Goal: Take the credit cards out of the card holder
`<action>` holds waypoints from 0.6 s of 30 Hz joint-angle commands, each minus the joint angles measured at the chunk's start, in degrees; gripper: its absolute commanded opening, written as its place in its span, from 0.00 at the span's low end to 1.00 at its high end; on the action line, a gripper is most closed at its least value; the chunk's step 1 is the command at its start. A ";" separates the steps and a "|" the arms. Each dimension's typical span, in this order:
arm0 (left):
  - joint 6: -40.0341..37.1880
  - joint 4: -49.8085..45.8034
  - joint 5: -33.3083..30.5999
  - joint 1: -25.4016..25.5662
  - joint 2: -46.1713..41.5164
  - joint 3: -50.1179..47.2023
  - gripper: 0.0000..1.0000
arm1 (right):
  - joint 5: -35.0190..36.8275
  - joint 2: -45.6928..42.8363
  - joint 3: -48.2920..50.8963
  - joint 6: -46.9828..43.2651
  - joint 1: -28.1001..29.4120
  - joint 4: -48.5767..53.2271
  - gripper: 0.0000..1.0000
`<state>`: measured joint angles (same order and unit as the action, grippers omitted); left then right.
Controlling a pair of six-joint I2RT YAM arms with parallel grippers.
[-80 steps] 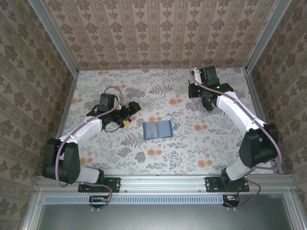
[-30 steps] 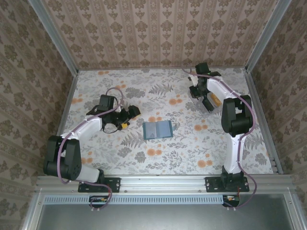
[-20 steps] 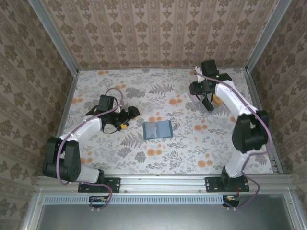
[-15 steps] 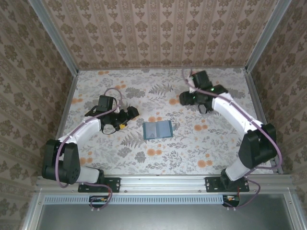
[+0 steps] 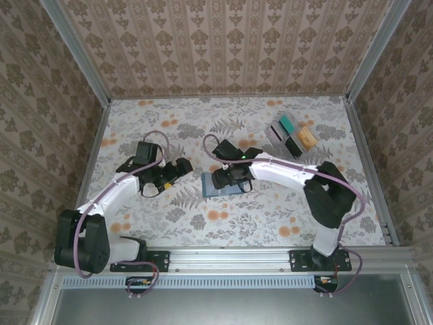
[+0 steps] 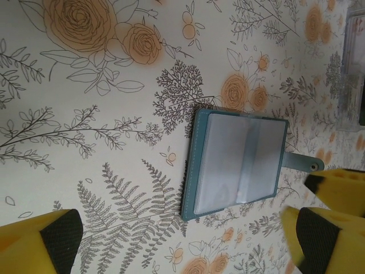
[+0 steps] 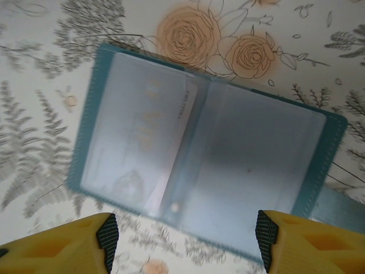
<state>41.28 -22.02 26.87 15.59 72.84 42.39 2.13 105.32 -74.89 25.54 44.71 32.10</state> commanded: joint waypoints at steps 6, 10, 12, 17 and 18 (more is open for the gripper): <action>1.16 0.05 0.77 -0.57 -0.16 -1.19 1.00 | 5.11 7.24 -4.68 -0.08 0.06 4.20 0.68; 1.92 0.54 1.81 -0.06 -0.06 -0.83 1.00 | 7.87 8.41 -4.74 1.25 0.06 5.62 0.67; 1.96 0.58 2.02 0.14 0.01 -0.68 1.00 | 8.99 8.64 -4.51 2.26 0.11 6.14 0.67; 2.23 1.48 3.08 0.83 1.11 -0.38 1.00 | 12.60 9.47 -5.09 4.11 -0.15 8.72 0.67; 2.34 1.63 3.14 1.00 1.31 -0.29 1.00 | 12.61 9.72 -5.23 4.17 -0.15 8.99 0.67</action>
<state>42.48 -21.85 28.51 16.03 73.23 41.85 11.09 113.54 -78.74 27.81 44.66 37.54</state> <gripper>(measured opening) 0.999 0.674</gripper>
